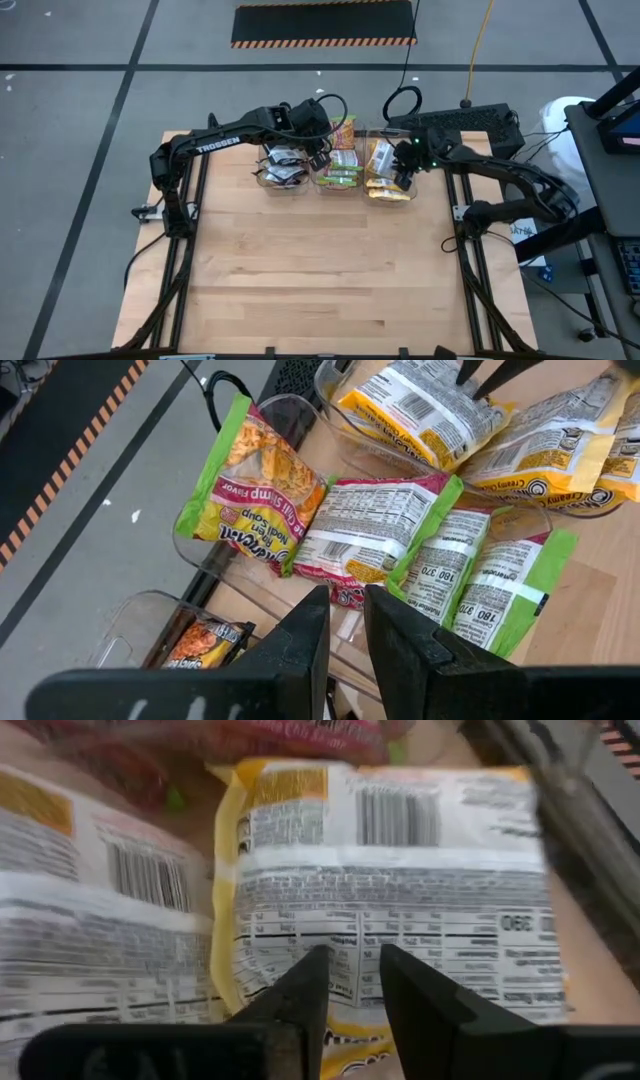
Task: Sort Maruchan noodles
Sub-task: Adjust the yellow noodle packs in the right transparent bin
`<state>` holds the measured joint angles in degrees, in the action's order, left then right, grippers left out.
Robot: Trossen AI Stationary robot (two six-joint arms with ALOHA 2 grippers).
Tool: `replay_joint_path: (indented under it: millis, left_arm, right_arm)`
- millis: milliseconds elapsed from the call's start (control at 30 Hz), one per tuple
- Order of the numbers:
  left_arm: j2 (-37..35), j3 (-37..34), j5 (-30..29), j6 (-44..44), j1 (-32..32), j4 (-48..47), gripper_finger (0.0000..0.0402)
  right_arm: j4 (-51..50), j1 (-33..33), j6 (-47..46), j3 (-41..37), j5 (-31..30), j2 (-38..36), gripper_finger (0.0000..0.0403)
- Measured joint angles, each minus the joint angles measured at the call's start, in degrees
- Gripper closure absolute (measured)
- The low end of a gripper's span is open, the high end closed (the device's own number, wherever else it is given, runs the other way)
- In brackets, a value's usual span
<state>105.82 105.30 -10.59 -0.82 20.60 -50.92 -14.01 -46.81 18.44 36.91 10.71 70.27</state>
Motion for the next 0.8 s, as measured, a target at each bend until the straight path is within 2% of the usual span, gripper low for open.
replay_joint_path:
  millis: [200, 400, 633, 800]
  left_arm:
    - [0.00, 0.00, 0.00, -0.83, 0.00, 0.00, 0.0328]
    - [0.00, 0.00, 0.00, -0.99, 0.00, 0.00, 0.0327]
    - [0.00, 0.00, 0.00, -0.98, 0.00, -0.02, 0.0327]
    - [0.00, 0.00, -0.01, -0.98, 0.00, -0.01, 0.0327]
  right_arm:
    - [0.95, 0.02, 2.21, 0.11, 0.31, 4.05, 0.0321]
    - [3.46, 0.02, 6.38, 0.08, -0.27, 4.44, 0.0326]
    - [3.19, 0.02, 5.90, 0.02, -0.20, 4.34, 0.0392]
    - [2.96, 0.02, 6.08, 0.00, -0.13, 4.24, 0.0400]
